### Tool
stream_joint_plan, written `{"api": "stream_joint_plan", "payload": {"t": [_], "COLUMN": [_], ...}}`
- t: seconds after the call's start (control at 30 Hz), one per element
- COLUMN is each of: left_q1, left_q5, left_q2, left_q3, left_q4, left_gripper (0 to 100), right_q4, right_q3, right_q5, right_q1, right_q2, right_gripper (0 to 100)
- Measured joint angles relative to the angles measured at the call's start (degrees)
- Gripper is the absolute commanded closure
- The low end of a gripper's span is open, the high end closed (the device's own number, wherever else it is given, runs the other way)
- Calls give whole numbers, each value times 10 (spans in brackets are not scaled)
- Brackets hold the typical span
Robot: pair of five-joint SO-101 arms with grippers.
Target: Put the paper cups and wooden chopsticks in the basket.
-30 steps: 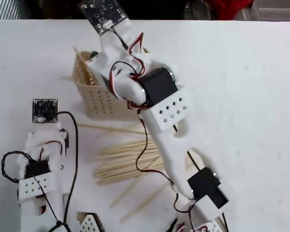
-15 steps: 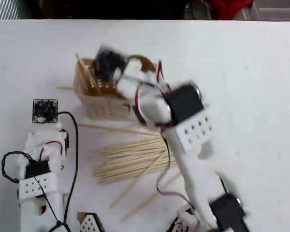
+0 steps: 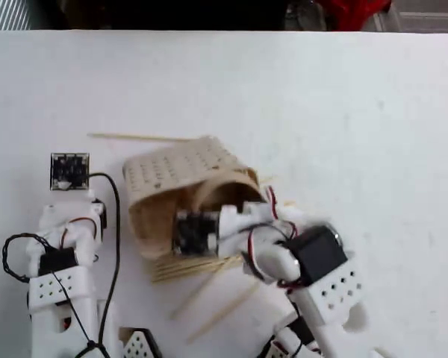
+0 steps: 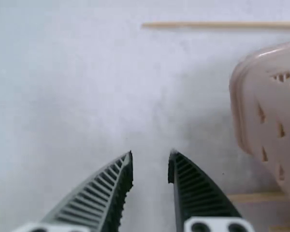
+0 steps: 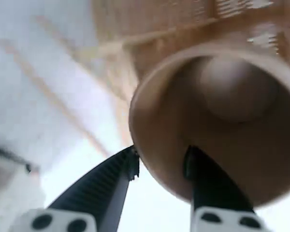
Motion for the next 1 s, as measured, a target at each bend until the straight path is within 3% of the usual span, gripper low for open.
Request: {"api": "stream_joint_plan", "payload": {"t": [0.27, 0.5, 0.7, 1.0], "left_q1": [0, 0, 0, 0], "left_q5": [0, 0, 0, 0], "left_q2": [0, 0, 0, 0], "left_q3": [0, 0, 0, 0], "left_q4": [0, 0, 0, 0], "left_gripper": [861, 861, 861, 861], "right_q4": [-19, 56, 78, 79], "right_q3": [-266, -515, -627, -585], "right_q5": [-90, -142, -178, -180], "right_q1": [21, 28, 31, 30], "right_q2": [292, 442, 460, 379], "right_gripper": [840, 839, 839, 839]}}
